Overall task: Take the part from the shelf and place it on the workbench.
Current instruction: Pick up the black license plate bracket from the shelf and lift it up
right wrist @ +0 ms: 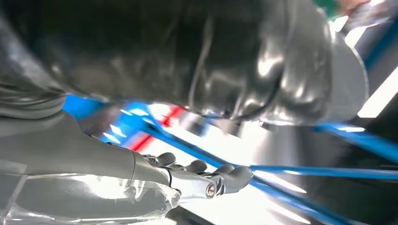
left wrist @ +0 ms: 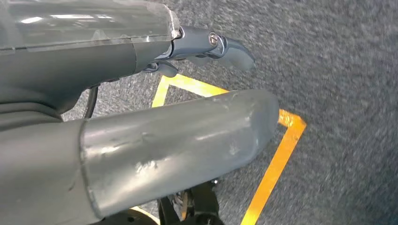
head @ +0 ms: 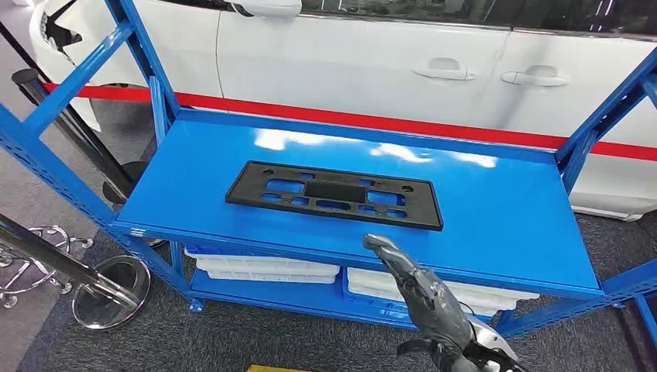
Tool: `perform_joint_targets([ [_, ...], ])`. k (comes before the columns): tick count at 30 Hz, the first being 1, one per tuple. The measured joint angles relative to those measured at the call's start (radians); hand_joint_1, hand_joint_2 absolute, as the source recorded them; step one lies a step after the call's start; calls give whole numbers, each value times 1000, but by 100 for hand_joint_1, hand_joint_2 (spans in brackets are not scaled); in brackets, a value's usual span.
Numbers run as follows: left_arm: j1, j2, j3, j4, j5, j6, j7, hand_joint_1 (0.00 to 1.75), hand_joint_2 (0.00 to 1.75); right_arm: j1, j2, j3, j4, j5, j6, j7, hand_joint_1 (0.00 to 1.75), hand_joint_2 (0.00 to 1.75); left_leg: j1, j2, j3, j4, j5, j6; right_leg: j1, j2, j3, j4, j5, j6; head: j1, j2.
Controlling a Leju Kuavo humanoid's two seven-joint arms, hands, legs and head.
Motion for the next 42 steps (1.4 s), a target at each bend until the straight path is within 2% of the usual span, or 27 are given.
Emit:
perform_joint_targets([
  [2, -1, 0, 0, 0, -5, -1, 0, 0, 0, -17, 1, 11, 21, -14, 0, 19, 0, 175, 0, -1, 6, 2, -6, -1, -1, -1, 3, -30, 40, 0, 0, 0],
  [3, -3, 1, 1, 0, -10, -3, 0, 0, 0, -35, 2, 23, 41, -27, 0, 37, 0, 175, -1, -1, 13, 4, -13, -3, -2, -2, 14, -76, 85, -1, 0, 0],
  [4, -3, 1, 1, 0, -15, -5, 0, 0, 0, -55, 3, 34, 61, -35, 1, 54, 0, 175, -1, -2, 20, 5, -19, -4, -1, -3, 38, -149, 135, -6, 0, 0],
  [5, -4, 1, 1, 0, -20, -8, 0, 0, 0, -75, 5, 47, 81, -37, -1, 69, 0, 175, -2, -3, 26, 6, -25, -8, 2, -3, 63, -213, 171, -12, 0, 0],
  [6, -6, 1, 1, 0, -25, -11, 0, 0, 0, -97, 6, 60, 104, -33, -3, 84, 0, 175, -3, -4, 29, 7, -29, -11, 5, -3, 82, -263, 191, -19, 0, 0],
  [8, -11, 2, 1, 0, -32, -14, 0, 0, 0, -137, 7, 87, 149, -18, -12, 102, 0, 175, -5, -4, 29, 8, -33, -21, 11, -3, 90, -290, 190, -28, 0, 0],
  [11, -15, 4, 1, 0, -42, -17, 1, 0, 0, -185, 11, 119, 205, 26, -35, 127, 0, 175, -3, -3, 21, 25, -51, -37, 6, -5, 97, -305, 191, -43, 0, 0],
  [13, -16, 6, 1, 0, -52, -19, 1, 0, 0, -229, 22, 147, 254, 93, -69, 151, 0, 175, -1, -2, -24, 119, -101, -45, 2, -7, 106, -314, 192, -54, 0, 0],
  [15, -19, 8, 1, 0, -65, -23, 1, 0, 0, -278, 45, 182, 319, 196, -124, 175, 0, 175, 1, -1, -104, 261, -154, -51, 4, -7, 107, -312, 188, -61, 0, 0],
  [16, -19, 10, 1, 0, -72, -25, 2, 0, 0, -306, 62, 202, 353, 267, -164, 192, 0, 175, 1, -1, -134, 304, -158, -54, 5, -7, 108, -310, 185, -62, 0, 0],
  [17, -20, 10, 1, 0, -79, -27, 2, 0, 0, -337, 80, 226, 388, 346, -211, 211, 0, 175, 1, -1, -145, 310, -142, -56, 5, -5, 110, -308, 182, -62, 0, 0],
  [18, -20, 12, 1, 0, -86, -28, 3, 0, 0, -370, 101, 251, 421, 433, -261, 235, 0, 175, 2, -1, -136, 276, -107, -56, 5, -3, 113, -306, 177, -62, 0, 0],
  [20, -23, 14, 1, 0, -98, -29, 5, 0, 0, -429, 142, 302, 479, 600, -351, 281, 0, 175, 1, 1, -76, 135, -23, -54, 6, -1, 125, -304, 166, -56, 0, 0],
  [22, -27, 16, 1, 0, -108, -30, 8, 0, 0, -474, 176, 347, 531, 736, -416, 321, 0, 175, -3, 1, -32, 36, 11, -47, 10, -2, 129, -303, 159, -50, 0, 0],
  [25, -28, 18, 0, 0, -116, -31, 12, 0, 0, -511, 208, 392, 584, 834, -460, 350, 0, 175, -2, -2, -25, 14, 6, -35, 12, -5, 127, -303, 153, -40, 0, 0],
  [27, -28, 19, 0, 0, -121, -32, 12, 0, 0, -532, 223, 415, 615, 883, -477, 370, 0, 175, 3, -1, -16, 6, 4, -25, 13, -5, 112, -263, 125, -31, 0, 0],
  [28, -29, 19, 0, 0, -124, -33, 12, 0, 0, -543, 228, 427, 633, 918, -488, 387, 0, 175, 6, 0, -12, 3, 3, -22, 11, -5, 86, -210, 98, -26, 0, 0],
  [30, -31, 20, 0, 0, -131, -34, 12, 0, 0, -560, 237, 450, 674, 992, -513, 423, 0, 175, 6, 1, -6, 0, -1, -16, 7, -6, 7, -65, 42, -20, 0, 0],
  [31, -32, 20, 0, 0, -134, -34, 12, 0, 0, -563, 240, 458, 693, 1019, -522, 436, 0, 175, 6, 0, -3, 0, -4, -15, 5, -6, -25, -15, 35, -19, 0, 0],
  [32, -31, 20, 0, 0, -136, -34, 12, 0, 0, -566, 243, 465, 710, 1037, -528, 444, 0, 175, 6, 0, 2, 0, -7, -15, 4, -6, -41, -1, 50, -19, 0, 0],
  [33, -31, 20, 0, 0, -140, -35, 12, 0, 0, -568, 247, 470, 725, 1049, -531, 449, 0, 175, 7, -2, 9, -1, -12, -16, 3, -6, -37, -28, 85, -20, 0, 0],
  [35, -31, 19, 0, 0, -145, -38, 10, 0, 0, -576, 253, 477, 754, 1064, -532, 456, 0, 175, 8, -5, 27, -6, -21, -20, 6, -5, 8, -161, 182, -30, 0, 0],
  [36, -32, 18, 0, 0, -147, -39, 9, 0, 0, -580, 255, 479, 768, 1068, -530, 459, 0, 175, 7, -6, 32, -8, -23, -23, 9, -5, 30, -221, 216, -35, 0, 0],
  [37, -33, 18, 0, 0, -148, -41, 8, 0, 0, -584, 256, 480, 782, 1070, -528, 461, 0, 175, 7, -8, 35, -10, -25, -27, 13, -5, 43, -260, 234, -40, 0, 0],
  [39, -33, 18, 0, 0, -149, -43, 8, 0, 0, -587, 256, 481, 807, 1075, -521, 462, 0, 175, 7, -9, 35, -14, -27, -38, 19, -4, 49, -279, 236, -47, 1, 0],
  [41, -33, 18, 0, 0, -151, -44, 7, 0, 0, -590, 258, 483, 825, 1081, -513, 462, 0, 175, 8, -6, 35, -10, -39, -49, 13, -3, 62, -300, 228, -56, 0, 0],
  [42, -33, 18, 0, 0, -153, -44, 6, 0, 0, -592, 260, 484, 833, 1085, -504, 462, 0, 175, 8, -4, 23, 17, -57, -53, 10, -2, 71, -312, 223, -61, 0, 0],
])
